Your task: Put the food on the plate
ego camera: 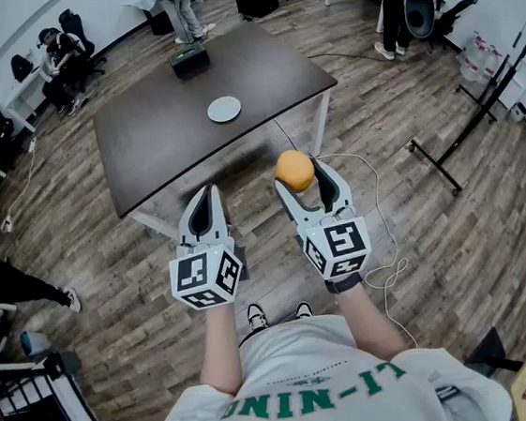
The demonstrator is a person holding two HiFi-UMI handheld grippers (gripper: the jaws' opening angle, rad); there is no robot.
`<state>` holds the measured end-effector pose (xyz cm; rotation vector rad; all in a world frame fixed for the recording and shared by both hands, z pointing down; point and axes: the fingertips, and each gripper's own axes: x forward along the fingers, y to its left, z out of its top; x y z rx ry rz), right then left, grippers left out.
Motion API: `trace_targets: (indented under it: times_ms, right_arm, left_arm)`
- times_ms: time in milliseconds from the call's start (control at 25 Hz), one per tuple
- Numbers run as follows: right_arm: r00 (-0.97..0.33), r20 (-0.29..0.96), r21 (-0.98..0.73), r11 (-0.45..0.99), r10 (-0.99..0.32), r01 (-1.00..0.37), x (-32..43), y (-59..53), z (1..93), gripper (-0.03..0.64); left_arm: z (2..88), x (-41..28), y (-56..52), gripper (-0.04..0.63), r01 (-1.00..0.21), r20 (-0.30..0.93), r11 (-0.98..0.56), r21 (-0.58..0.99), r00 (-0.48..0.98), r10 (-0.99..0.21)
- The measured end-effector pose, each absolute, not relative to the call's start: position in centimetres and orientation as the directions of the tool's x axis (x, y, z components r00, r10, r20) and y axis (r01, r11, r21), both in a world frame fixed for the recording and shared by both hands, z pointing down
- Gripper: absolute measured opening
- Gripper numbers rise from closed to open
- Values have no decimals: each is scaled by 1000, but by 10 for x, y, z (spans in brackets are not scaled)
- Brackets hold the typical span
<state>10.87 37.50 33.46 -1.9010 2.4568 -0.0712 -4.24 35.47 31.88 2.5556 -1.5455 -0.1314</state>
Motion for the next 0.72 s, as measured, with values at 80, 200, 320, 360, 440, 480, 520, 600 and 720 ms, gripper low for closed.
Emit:
trace_targets:
  times_ms: [80,200,320,360,440,480,520,600,720]
  right_arm:
    - [-248,-1,-55,248,-969,-967,119,376,336,313]
    - [-243,-10,-60,243,-970,-968,134,380,338,313]
    - [-232,-15,-76,233,-973,-970,148,381,342,313]
    - [-230,-12,-87,230,-973,-969,152,379,344,313]
    - [-230,-6,-116,229,-973,-966,157,376,350,314]
    - [-231,-7,-128,230,-973,-965,158,374,352,314]
    - [-232,-11,-139,231,-973,-963,159,371,354,314]
    - [-230,-18,-153,230,-973,-961,160,363,358,314]
    - [-250,-10,-152,248,-968,-957,154,343,367,314]
  left_arm:
    - [322,-34,353,15,-890,3,-437,127,441,-897]
    - [330,-18,355,15,-899,12,-428,91,430,-903]
    - [335,2,359,15,-890,10,-453,54,455,-891]
    - [335,8,359,15,-883,2,-467,50,468,-884]
    - [335,16,357,14,-873,-9,-485,56,485,-875]
    - [336,18,354,14,-873,-5,-485,58,485,-874]
    - [338,20,350,14,-875,2,-481,53,482,-876]
    - [344,22,339,14,-878,18,-477,35,478,-878]
    - [358,22,317,14,-877,34,-478,39,479,-877]
